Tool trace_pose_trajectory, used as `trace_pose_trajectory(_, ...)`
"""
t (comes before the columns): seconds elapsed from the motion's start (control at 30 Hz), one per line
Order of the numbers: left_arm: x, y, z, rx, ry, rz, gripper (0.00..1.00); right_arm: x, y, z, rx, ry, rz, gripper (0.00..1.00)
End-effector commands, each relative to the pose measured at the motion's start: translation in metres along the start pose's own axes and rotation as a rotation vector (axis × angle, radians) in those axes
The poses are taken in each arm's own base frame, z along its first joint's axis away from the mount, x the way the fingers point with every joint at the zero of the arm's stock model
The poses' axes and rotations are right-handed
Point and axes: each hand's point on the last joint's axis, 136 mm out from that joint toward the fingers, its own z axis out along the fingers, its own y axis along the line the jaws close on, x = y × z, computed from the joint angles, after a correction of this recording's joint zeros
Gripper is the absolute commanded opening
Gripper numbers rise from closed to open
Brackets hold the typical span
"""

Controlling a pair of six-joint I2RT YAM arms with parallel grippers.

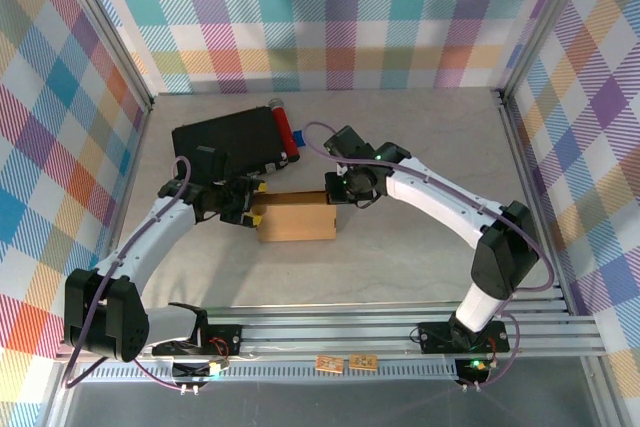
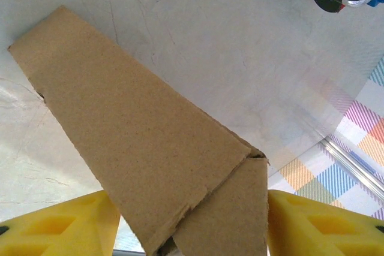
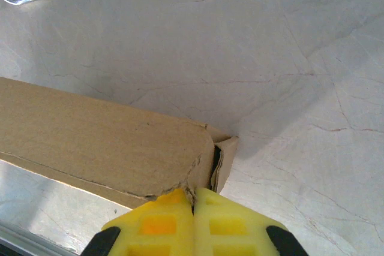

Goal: Fold the paper box

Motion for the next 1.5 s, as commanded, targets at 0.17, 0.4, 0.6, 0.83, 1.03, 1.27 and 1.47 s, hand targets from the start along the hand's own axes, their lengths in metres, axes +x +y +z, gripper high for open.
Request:
trace_pose_trajectory(0.17, -0.007, 0.026, 0.003, -0.063, -0.023, -0.025, 0.58, 0.049, -0.028, 0.018, 0.115, 0.158, -0.066, 0.0)
trace_pose_trajectory(0.4, -0.008, 0.032, 0.001, -0.077, -0.035, -0.025, 0.57, 0.047, -0.029, 0.015, 0.129, 0.154, -0.098, 0.0)
trace_pose_trajectory(0.6, -0.009, 0.032, 0.0, -0.075, -0.038, -0.024, 0.57, 0.057, -0.037, 0.019, 0.15, 0.181, -0.116, 0.0)
trace_pose_trajectory(0.83, -0.009, 0.034, 0.0, -0.081, -0.037, -0.025, 0.57, 0.061, -0.046, 0.021, 0.187, 0.199, -0.169, 0.0)
trace_pose_trajectory(1.03, -0.008, 0.033, -0.001, -0.079, -0.037, -0.023, 0.55, 0.067, -0.046, 0.022, 0.185, 0.213, -0.173, 0.0)
trace_pose_trajectory(1.27, -0.009, 0.037, -0.002, -0.083, -0.044, -0.021, 0.47, 0.053, -0.034, 0.005, 0.156, 0.185, -0.149, 0.13)
trace_pose_trajectory(1.47, -0.01, 0.043, -0.002, -0.094, -0.051, -0.012, 0.44, 0.041, -0.012, -0.018, 0.057, 0.153, -0.089, 0.27)
